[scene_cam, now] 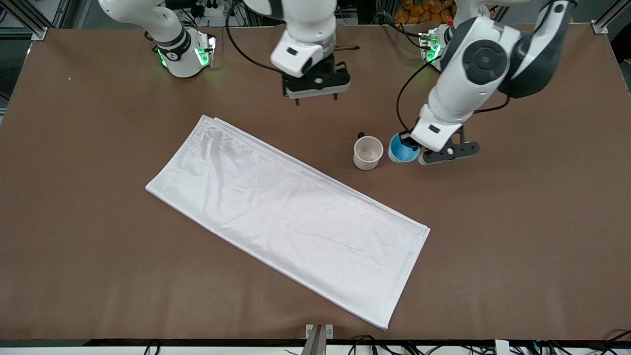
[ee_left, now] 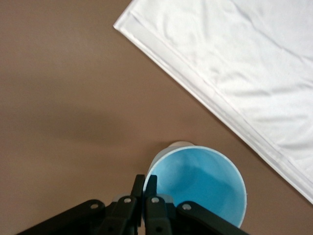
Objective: Place blue cup into white mug on table
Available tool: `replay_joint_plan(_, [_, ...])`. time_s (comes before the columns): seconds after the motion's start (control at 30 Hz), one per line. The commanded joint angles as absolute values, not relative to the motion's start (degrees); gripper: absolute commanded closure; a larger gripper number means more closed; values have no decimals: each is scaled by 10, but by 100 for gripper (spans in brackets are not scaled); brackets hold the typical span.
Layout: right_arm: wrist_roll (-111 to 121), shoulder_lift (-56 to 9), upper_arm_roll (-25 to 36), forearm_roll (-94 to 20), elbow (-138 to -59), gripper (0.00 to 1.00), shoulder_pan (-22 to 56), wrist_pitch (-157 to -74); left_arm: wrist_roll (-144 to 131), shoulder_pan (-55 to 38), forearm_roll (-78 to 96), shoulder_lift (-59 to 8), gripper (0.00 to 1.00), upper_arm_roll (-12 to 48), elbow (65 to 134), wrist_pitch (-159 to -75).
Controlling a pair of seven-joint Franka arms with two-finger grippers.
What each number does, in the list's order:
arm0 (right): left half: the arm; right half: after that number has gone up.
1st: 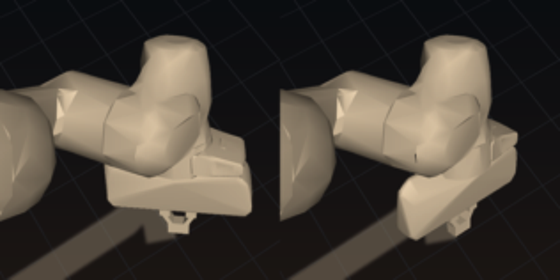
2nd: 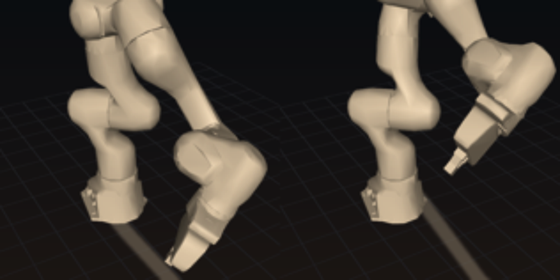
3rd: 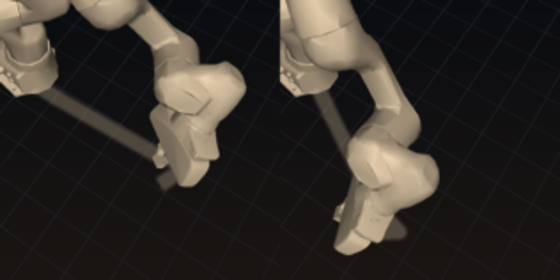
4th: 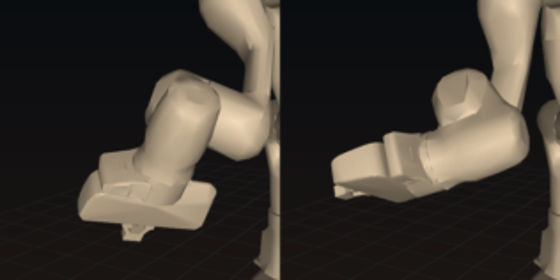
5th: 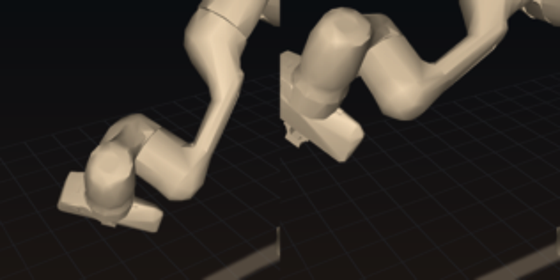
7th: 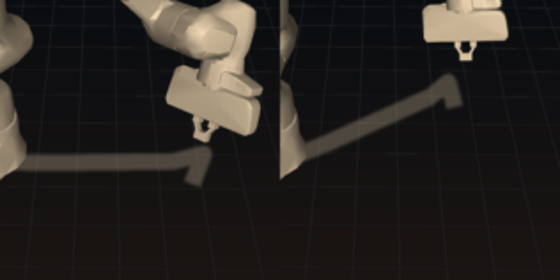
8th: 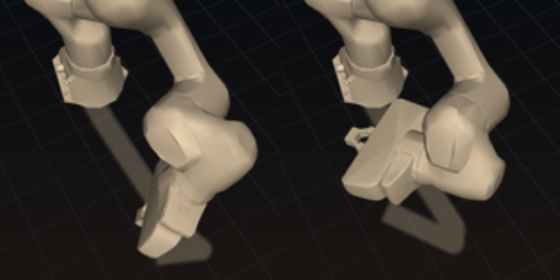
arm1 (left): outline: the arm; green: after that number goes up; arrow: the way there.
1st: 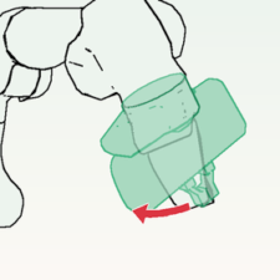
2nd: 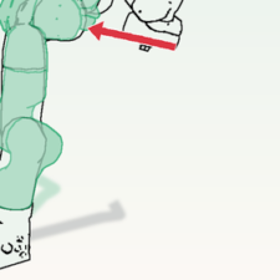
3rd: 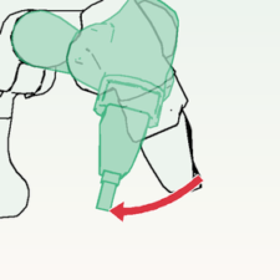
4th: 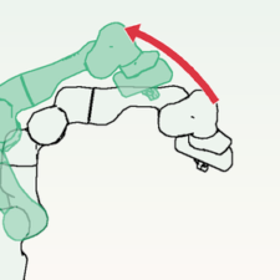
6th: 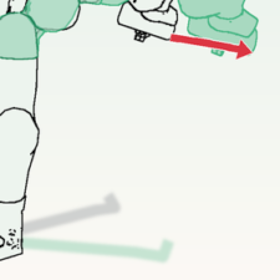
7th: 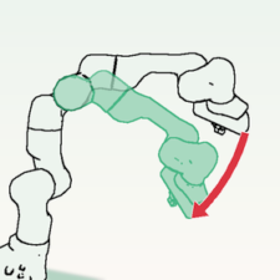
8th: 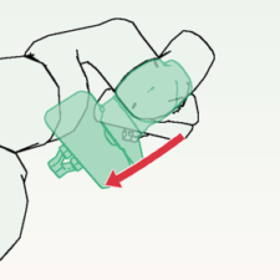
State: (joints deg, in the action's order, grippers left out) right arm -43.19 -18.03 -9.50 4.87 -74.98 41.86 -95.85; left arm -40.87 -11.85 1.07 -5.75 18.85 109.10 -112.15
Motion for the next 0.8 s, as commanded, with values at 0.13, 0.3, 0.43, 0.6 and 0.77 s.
replay_joint_plan(0.13, [-333,-96,-98,5,-774,0,323,-902,-490,-171,-45,-98,100,190,1120,-1149])
replay_joint_plan(0.3, [-279,-73,-98,4,-774,0,263,-872,-526,-192,-70,-136,100,190,1121,-1163])
replay_joint_plan(0.43, [-243,-56,-103,4,-774,0,208,-852,-545,-206,-80,-157,100,190,1121,-1170])
replay_joint_plan(0.6, [-221,-33,-102,4,-776,0,164,-843,-548,-208,-80,-169,100,190,1121,-1179])
replay_joint_plan(0.77, [-182,-16,-100,4,-783,0,120,-825,-548,-209,-80,-176,100,190,1121,-1190])
